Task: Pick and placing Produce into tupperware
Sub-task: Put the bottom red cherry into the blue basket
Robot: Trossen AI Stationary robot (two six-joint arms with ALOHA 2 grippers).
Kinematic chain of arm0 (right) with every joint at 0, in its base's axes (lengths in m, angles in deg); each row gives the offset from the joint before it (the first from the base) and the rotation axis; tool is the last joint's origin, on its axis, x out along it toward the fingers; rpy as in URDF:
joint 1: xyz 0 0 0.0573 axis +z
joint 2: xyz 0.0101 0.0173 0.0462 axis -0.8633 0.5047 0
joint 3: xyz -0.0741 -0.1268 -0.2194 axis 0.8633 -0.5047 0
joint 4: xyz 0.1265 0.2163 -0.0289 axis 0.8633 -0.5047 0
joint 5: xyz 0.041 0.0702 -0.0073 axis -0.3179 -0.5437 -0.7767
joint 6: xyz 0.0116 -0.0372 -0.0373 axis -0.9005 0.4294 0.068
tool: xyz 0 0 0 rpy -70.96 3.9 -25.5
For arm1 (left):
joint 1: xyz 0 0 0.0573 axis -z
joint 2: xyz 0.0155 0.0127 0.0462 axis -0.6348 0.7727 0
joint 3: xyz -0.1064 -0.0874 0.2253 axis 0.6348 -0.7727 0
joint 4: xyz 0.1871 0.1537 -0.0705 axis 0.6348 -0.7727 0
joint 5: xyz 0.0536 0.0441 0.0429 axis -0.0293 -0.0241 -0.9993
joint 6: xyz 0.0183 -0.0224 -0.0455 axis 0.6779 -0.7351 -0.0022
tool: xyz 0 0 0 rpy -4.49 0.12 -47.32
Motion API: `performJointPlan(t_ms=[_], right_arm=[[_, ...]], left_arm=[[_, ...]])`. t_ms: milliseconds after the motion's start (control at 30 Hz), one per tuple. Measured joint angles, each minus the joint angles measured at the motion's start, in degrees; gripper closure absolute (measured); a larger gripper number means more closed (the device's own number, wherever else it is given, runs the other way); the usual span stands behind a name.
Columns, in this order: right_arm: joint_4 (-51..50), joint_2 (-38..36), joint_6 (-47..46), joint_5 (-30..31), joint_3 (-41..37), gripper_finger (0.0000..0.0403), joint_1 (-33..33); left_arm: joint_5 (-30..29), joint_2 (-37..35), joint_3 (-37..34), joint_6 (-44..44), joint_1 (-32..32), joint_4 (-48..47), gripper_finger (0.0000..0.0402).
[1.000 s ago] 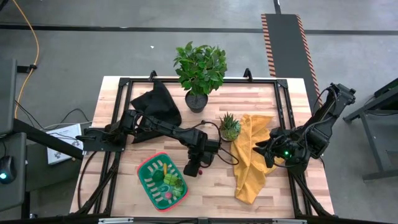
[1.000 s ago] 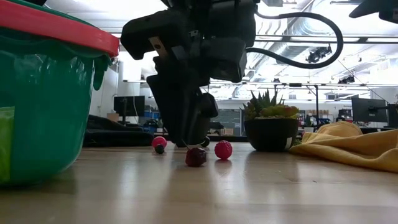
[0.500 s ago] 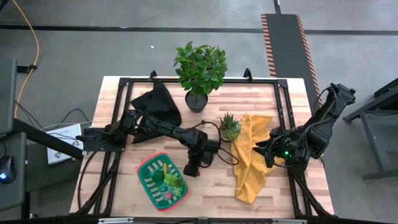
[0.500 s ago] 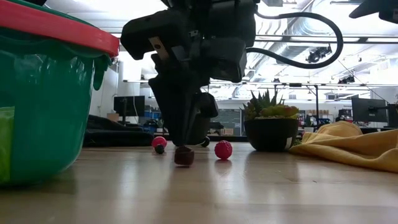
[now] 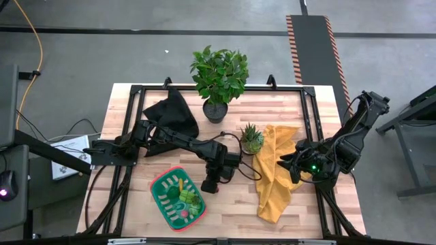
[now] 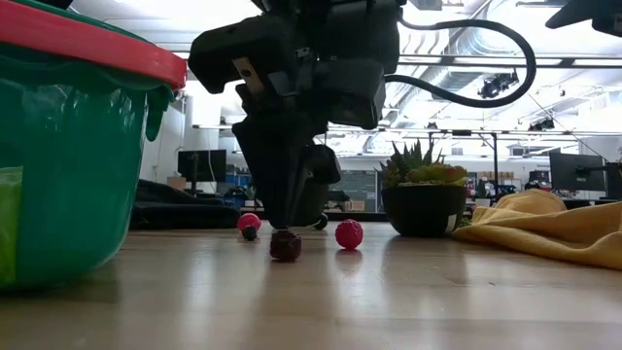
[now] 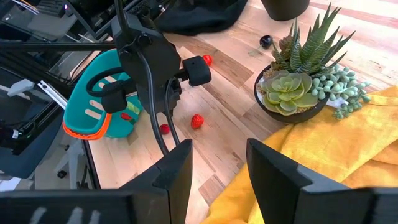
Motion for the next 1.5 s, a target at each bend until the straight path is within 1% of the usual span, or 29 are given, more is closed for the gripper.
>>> performJointPlan(t_ms=[233, 400, 533, 700, 867, 967, 1067, 1167, 1267, 1333, 1500], right_arm=[[0.01, 0.0, 0.0, 0.0, 0.0, 0.0261, -0.01], [0.02, 0.0, 0.0, -0.02, 0.0, 0.0261, -0.02], [0.02, 0.0, 0.0, -0.02, 0.0, 0.0261, -0.01], [0.02, 0.0, 0.0, -0.02, 0.0, 0.0261, -0.02], [0.02, -0.02, 0.02, -0.02, 0.02, 0.0261, -0.01], [0.02, -0.02, 0.04, -0.02, 0.02, 0.0261, 0.0], [0.02, -0.01, 0.29, -0.02, 0.02, 0.0261, -0.02], [0.02, -0.02, 0.41, -0.02, 0.02, 0.0261, 0.0], [0.04, -0.02, 0.24, 0.0, 0.02, 0.0261, -0.02], [0.1, 0.0, 0.02, -0.02, 0.02, 0.0261, 0.0], [0.75, -0.02, 0.02, -0.01, 0.02, 0.0261, 0.0]], left_arm=[[-0.01, 0.0, 0.36, 0.02, 0.0, -0.97, 0.04], [-0.03, -0.02, 5.04, 2.47, -0.04, -4.37, 0.0401], [0.05, -0.02, 11.08, 2.58, -0.44, -7.35, 0.0401], [-0.02, -0.02, 20.07, 2.82, -0.9, -15.06, 0.0401], [-0.03, -0.04, 29.72, 5.38, -0.77, -25.93, 0.0401], [-0.01, -0.07, 34.25, 5.53, -0.7, -31.32, 0.0401], [0.06, -0.09, 37.66, 5.55, -0.74, -34.73, 0.0401], [0.05, -0.09, 39.05, 5.53, -0.75, -37.92, 0.0401], [0.41, -0.73, 38.15, 4.81, -0.75, -37.68, 0.0402], [1.95, -1.33, 38.04, 4.84, -0.62, -37.68, 0.0402], [2.08, -2.27, 37.99, 4.59, -0.6, -37.62, 0.0402]])
